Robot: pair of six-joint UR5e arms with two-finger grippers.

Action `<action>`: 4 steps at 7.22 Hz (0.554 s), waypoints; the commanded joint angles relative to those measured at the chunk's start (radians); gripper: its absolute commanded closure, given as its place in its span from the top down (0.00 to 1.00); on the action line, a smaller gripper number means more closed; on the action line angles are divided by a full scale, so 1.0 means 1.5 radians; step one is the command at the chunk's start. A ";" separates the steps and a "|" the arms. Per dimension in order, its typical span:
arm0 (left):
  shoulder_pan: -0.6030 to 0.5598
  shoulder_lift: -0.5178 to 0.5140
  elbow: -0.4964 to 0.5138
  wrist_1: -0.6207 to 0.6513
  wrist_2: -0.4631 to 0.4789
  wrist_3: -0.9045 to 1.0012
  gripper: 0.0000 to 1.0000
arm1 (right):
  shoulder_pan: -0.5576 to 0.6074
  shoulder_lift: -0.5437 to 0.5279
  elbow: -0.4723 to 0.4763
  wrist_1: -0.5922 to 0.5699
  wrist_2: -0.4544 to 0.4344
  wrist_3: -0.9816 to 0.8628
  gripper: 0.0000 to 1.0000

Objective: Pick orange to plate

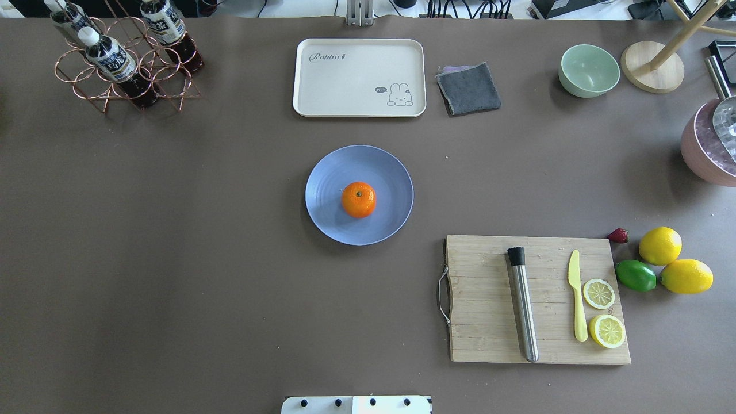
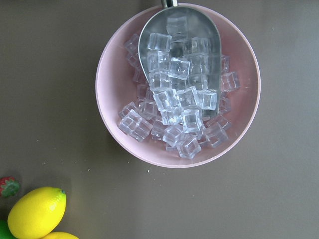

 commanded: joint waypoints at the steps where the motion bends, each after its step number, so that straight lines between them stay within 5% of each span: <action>1: -0.001 0.011 -0.005 -0.026 -0.006 0.000 0.98 | 0.010 -0.018 -0.002 0.000 -0.004 0.000 1.00; 4: -0.001 0.007 -0.003 -0.027 -0.005 0.000 0.98 | 0.011 -0.023 -0.006 0.001 -0.004 0.000 1.00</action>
